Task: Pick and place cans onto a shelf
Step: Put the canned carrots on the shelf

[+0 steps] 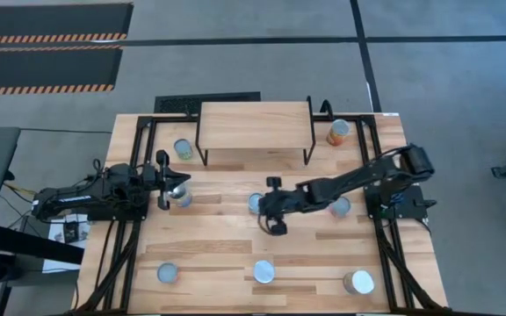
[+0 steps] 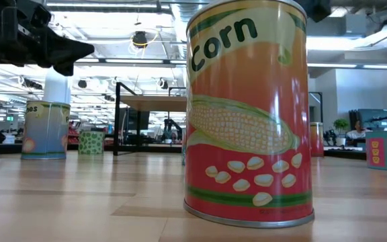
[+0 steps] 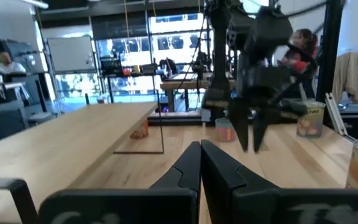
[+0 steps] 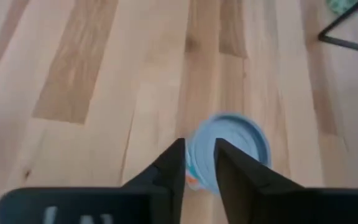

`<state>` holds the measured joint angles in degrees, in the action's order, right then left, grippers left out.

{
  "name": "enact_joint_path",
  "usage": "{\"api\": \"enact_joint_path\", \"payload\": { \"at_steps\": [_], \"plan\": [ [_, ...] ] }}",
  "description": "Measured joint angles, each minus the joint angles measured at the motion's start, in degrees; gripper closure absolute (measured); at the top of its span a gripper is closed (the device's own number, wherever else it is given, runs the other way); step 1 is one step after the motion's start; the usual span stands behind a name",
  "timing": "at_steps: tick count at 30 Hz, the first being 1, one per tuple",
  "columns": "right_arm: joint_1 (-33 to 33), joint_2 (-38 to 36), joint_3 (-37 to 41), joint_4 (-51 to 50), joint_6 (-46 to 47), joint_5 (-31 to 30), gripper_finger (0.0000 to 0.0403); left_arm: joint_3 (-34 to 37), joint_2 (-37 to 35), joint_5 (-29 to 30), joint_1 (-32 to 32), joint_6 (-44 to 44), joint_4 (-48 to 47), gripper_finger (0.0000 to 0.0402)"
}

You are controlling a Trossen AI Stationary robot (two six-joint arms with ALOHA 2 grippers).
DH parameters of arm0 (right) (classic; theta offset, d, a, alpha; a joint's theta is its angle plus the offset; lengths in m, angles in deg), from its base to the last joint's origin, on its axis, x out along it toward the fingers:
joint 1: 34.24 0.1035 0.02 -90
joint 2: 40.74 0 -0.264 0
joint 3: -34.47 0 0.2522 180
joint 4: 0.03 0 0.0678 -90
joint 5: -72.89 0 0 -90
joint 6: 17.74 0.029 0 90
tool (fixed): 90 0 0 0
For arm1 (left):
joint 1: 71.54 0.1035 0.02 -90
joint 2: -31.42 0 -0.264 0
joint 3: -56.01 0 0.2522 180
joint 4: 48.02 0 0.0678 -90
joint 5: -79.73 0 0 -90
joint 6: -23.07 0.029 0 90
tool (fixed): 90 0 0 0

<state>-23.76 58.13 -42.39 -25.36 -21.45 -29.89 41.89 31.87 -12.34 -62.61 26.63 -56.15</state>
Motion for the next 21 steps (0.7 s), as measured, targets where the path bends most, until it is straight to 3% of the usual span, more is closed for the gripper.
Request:
{"api": "enact_joint_path", "payload": {
  "at_steps": [6,11,16,21],
  "plan": [
    [0.0,5.1,-4.6,-5.7,-4.6,-0.4,0.0242,0.0,0.2,0.4,0.0,1.8,-0.2,0.0402],
    [0.0,8.6,-6.9,-8.5,-7.3,-1.7,0.0233,0.0,0.3,0.9,0.0,2.0,-1.3,0.0402],
    [-0.1,10.9,-8.3,-9.3,-8.3,-2.7,0.026,0.0,0.3,2.1,0.0,1.4,-2.3,0.0402],
    [-0.3,11.8,-8.6,-8.7,-11.2,-2.9,0.0323,0.0,0.4,2.8,0.0,0.5,-2.5,0.0401]
  ]
}}
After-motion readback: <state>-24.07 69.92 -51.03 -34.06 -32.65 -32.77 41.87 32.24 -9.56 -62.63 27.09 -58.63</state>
